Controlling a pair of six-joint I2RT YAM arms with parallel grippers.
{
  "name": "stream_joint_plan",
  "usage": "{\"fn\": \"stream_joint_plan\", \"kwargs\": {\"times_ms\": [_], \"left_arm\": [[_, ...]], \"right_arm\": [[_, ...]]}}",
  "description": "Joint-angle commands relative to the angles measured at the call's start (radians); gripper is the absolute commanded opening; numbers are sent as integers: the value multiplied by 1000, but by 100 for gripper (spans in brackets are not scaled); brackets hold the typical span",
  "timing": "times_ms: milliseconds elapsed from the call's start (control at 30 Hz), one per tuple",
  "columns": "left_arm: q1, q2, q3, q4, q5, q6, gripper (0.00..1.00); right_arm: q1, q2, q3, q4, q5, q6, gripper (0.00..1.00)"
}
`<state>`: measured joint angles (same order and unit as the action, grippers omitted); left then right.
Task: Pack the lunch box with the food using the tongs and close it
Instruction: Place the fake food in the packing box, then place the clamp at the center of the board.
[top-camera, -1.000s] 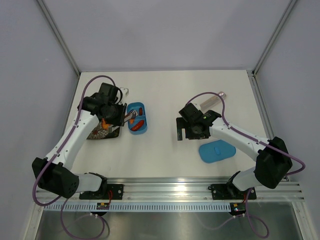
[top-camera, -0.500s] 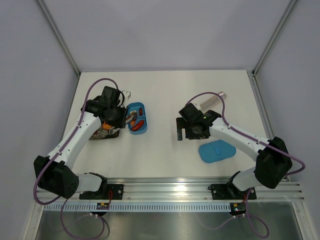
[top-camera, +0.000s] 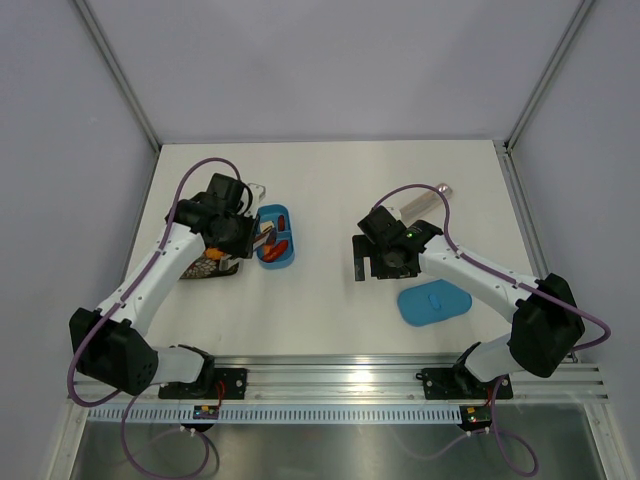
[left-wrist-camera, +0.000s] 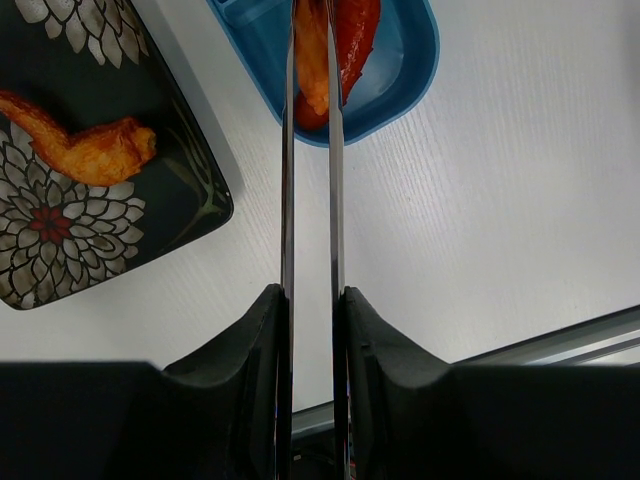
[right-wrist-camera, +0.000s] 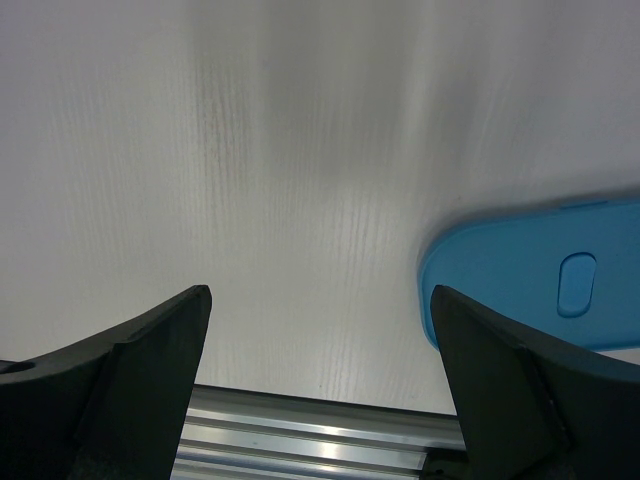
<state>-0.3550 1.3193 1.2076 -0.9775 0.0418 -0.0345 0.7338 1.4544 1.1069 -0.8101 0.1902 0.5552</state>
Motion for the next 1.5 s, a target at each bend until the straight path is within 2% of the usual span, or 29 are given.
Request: {"fn": "stream_joint_plan", "kwargs": {"times_ms": [0,100,167,300,533,667,800,833,867,1167,1467], "left_arm": [[-6,-5,32,23,0,7,26],[-7,-3,30,23,-11,2,36],[-7,-3,33,23,-17,1,46],[-7,0,49,13,-25,-2,56],[-13,4,98,-13,-37,-7,59],[-13,-9,128,-20,-37,-18,54],[-13,-25,158,-15,-37,-28,24],[-15,-28,168,-13,-37,-31,4],[-15,-29,173,-15,-37,-41,0],[10,-55,173,14,-106,-128,0],[111,-84,216,-42,-189,-219,0]], "right_arm": [[-2,-19,16,-3,6,5,99],[-1,-20,13,0,5,3,100],[-2,-19,14,0,5,5,99],[-2,-17,16,2,5,5,100],[-4,-19,14,5,2,5,100],[-2,-17,14,6,0,6,99],[-2,-17,19,5,-1,6,100],[-2,-17,19,5,-1,6,100],[-2,-17,21,3,-1,8,99],[-2,-19,21,2,2,8,99],[-2,-25,7,6,3,9,100]]}}
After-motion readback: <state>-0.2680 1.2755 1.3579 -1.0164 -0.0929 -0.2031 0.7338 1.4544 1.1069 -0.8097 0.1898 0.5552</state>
